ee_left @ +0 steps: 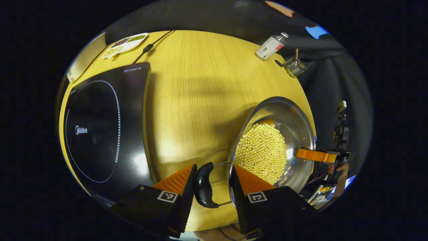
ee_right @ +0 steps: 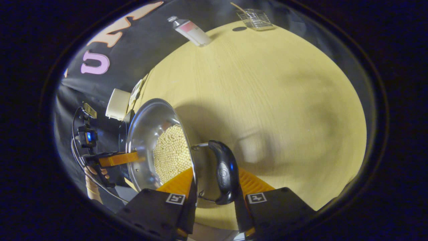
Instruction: First push the handle of the pot to place it horizontally, then grasp the pot with both hands and set it on the induction cooktop.
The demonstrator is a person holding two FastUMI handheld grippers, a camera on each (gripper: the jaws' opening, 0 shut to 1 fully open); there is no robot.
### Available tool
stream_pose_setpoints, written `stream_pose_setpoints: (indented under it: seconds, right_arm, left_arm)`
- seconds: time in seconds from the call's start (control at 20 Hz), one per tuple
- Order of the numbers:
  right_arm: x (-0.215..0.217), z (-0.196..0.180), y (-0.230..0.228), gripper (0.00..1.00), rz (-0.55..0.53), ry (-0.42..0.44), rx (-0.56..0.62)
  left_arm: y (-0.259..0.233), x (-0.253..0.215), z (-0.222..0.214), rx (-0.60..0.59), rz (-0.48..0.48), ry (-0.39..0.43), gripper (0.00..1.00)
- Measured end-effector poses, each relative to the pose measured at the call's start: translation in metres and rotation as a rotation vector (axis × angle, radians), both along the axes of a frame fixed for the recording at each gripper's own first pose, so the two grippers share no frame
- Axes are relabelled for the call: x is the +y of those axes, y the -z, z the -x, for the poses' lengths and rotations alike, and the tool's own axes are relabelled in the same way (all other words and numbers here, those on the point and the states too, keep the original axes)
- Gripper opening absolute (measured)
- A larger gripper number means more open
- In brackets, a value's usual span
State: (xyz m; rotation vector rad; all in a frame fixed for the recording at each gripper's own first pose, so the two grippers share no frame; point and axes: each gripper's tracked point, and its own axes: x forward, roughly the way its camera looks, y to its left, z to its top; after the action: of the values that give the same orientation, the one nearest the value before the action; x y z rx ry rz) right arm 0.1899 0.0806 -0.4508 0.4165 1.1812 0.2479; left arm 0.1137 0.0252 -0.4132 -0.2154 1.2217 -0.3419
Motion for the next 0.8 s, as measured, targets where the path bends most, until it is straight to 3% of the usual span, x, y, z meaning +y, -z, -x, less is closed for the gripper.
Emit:
stream_pose_setpoints:
  seconds: [0.1,0.15,0.2,0.3,0.35,0.45,0.5,0.55,0.65,0.7,0.8]
  right_arm:
    - [0.003,-0.002,0.0,0.54,-0.011,-0.037,0.002]
    - [0.002,-0.003,-0.002,0.48,-0.01,-0.064,0.0]
    - [-0.001,-0.005,-0.003,0.57,0.006,-0.089,-0.004]
    - [-0.005,-0.011,-0.007,0.53,0.015,-0.119,-0.008]
    - [-0.006,-0.015,-0.01,0.63,0.004,-0.126,-0.005]
    - [-0.003,-0.016,-0.01,0.6,-0.016,-0.159,0.011]
    - [-0.005,-0.015,-0.009,0.69,-0.01,-0.172,0.022]
    - [-0.004,-0.013,-0.009,0.48,-0.011,-0.187,0.033]
    - [-0.005,-0.012,-0.009,0.5,-0.019,-0.186,0.059]
    - [-0.004,-0.013,-0.009,0.45,-0.017,-0.181,0.061]
    - [-0.004,-0.009,-0.01,0.5,0.007,-0.189,0.057]
  left_arm:
    - [0.005,-0.001,0.002,0.014,-0.006,-0.005,0.61]
    - [0.006,-0.001,0.001,0.011,-0.01,-0.005,0.61]
    - [0.007,-0.001,0.001,0.011,-0.011,-0.008,0.61]
    - [0.007,-0.002,0.001,0.013,-0.009,-0.016,0.65]
    - [0.008,-0.001,0.002,0.017,-0.008,-0.021,0.64]
    - [0.01,-0.001,0.002,0.026,-0.007,-0.03,0.65]
    - [0.01,-0.002,0.004,0.034,-0.008,-0.037,0.62]
    - [0.013,-0.002,0.006,0.048,-0.009,-0.037,0.62]
    - [0.012,-0.002,0.005,0.046,-0.008,-0.04,0.61]
    - [0.012,-0.002,0.005,0.044,-0.007,-0.047,0.59]
    - [0.012,0.0,0.008,0.054,-0.012,-0.055,0.58]
